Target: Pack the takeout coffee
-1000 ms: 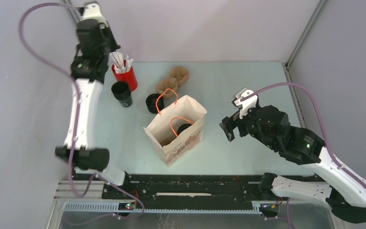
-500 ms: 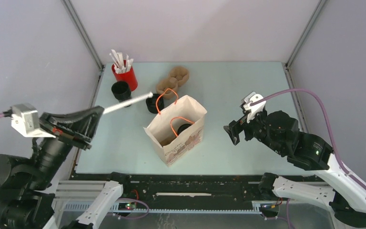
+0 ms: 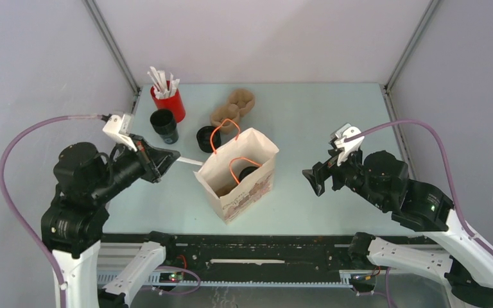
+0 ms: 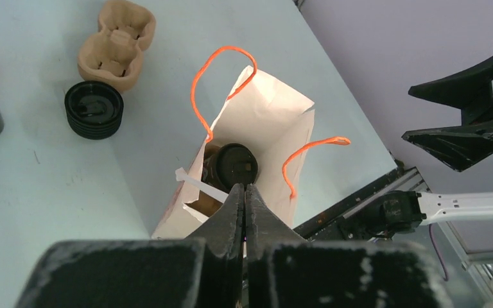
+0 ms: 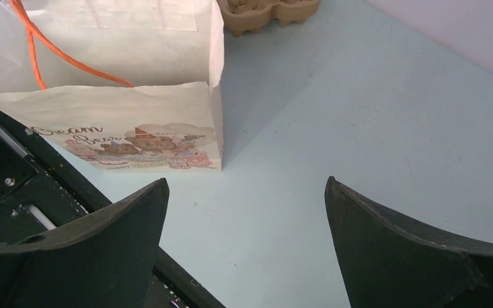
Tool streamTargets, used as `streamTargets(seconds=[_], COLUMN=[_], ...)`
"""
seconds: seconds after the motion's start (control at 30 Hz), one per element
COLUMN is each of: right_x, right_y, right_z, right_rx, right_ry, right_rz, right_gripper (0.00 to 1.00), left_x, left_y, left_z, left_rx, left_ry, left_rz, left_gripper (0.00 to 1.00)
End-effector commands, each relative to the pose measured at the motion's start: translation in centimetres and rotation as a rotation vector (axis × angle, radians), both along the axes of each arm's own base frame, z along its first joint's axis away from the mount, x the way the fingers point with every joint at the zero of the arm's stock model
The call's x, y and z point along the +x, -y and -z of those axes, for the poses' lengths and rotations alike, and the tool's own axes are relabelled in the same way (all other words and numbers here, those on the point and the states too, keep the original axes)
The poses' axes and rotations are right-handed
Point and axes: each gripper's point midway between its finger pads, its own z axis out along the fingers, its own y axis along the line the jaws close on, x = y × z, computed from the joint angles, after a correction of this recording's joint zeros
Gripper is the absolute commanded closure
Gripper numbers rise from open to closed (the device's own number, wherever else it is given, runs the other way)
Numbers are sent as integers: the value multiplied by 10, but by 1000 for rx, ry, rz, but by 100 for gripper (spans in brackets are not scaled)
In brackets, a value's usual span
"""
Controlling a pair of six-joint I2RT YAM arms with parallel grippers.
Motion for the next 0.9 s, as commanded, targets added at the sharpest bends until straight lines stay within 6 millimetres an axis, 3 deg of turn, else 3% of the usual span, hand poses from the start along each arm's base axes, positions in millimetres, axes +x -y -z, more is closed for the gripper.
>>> streamTargets(seconds=[0.0,0.1,0.23,0.4,0.7,0.87], right_x=[0,1,2,3,-1,-2], right_y=[1,-1,-7,-12,-11,-13], right_z=[-2,-1,-1,-1,-2,-2], right_rx=[34,34,33,31,49,56], right_ry=[-13,-17,-21,-19,-28,-30], right_rz=[24,25,9,-4,-3,-3], right_gripper=[0,0,0,0,0,0], left_x=[-1,-1,-8,-26,-36,-18], left_y=[11,3,-16,-2,8,10], left_z=[-3,-8,-36,-55,-27,-2], left_rx=[-11,4,22,-16,2,24], left_ry=[9,32,126,176,128,36], left_rz=[70,26,-73,27,121,106], left_gripper=[100,100,100,100,99,100])
